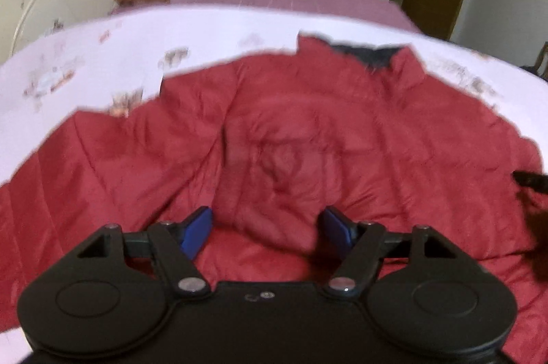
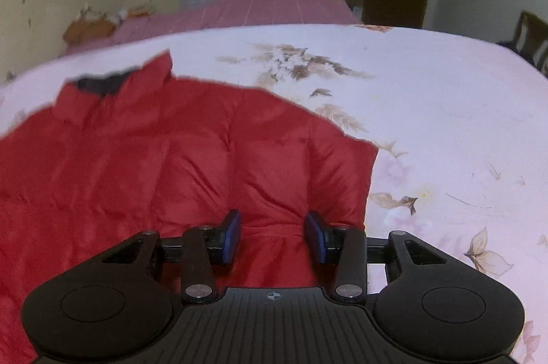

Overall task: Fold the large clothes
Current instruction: 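Open the right tool to release the sleeve on the jacket body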

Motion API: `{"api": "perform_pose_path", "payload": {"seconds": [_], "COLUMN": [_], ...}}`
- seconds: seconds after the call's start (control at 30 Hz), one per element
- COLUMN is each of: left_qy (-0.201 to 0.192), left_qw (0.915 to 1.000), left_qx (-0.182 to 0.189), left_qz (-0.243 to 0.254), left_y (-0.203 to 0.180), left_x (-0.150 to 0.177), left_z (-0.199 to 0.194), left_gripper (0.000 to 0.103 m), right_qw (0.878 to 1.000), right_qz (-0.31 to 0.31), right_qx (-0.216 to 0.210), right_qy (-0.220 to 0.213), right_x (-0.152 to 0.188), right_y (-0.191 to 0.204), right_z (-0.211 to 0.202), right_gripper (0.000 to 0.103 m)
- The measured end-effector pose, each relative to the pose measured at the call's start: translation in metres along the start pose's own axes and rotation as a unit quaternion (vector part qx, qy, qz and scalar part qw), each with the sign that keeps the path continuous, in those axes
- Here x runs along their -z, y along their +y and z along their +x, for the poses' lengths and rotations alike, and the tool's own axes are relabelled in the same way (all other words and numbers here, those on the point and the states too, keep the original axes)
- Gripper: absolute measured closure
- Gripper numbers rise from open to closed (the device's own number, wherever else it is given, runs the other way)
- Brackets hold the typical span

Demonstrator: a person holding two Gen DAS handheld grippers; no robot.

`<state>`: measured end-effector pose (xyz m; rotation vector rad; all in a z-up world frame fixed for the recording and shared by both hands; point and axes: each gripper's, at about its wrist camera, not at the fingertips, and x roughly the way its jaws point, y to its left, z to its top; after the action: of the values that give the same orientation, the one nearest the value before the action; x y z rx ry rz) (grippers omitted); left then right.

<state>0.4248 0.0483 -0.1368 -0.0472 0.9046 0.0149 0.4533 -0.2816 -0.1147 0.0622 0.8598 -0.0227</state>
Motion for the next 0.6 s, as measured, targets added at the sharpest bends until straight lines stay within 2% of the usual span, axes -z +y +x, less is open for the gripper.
{"api": "perform_pose_path", "payload": {"seconds": [0.1, 0.17, 0.37, 0.43, 0.6], "left_qy": [-0.001, -0.007, -0.009, -0.009, -0.008], "left_qw": [0.9997, 0.9995, 0.9966, 0.9947, 0.9883], "left_qx": [0.003, 0.002, -0.013, -0.025, -0.055], "left_qz": [-0.025, -0.031, -0.081, -0.099, -0.142], "left_y": [0.012, 0.019, 0.060, 0.078, 0.117], "left_x": [0.002, 0.002, 0.016, 0.023, 0.038], "left_z": [-0.011, -0.023, -0.055, -0.064, -0.082], "left_gripper": [0.034, 0.029, 0.025, 0.025, 0.025], "right_qw": [1.000, 0.999, 0.997, 0.995, 0.992], "right_qz": [0.012, 0.009, 0.002, 0.000, -0.026], "right_qx": [-0.011, -0.025, -0.071, -0.085, -0.112], "right_qy": [-0.010, -0.021, -0.038, -0.043, -0.048], "right_x": [-0.003, -0.002, 0.002, 0.004, 0.006], "right_y": [0.004, 0.009, 0.043, 0.057, 0.095], "right_z": [-0.014, -0.026, -0.053, -0.059, -0.067], "right_gripper": [0.061, 0.061, 0.058, 0.025, 0.024]}}
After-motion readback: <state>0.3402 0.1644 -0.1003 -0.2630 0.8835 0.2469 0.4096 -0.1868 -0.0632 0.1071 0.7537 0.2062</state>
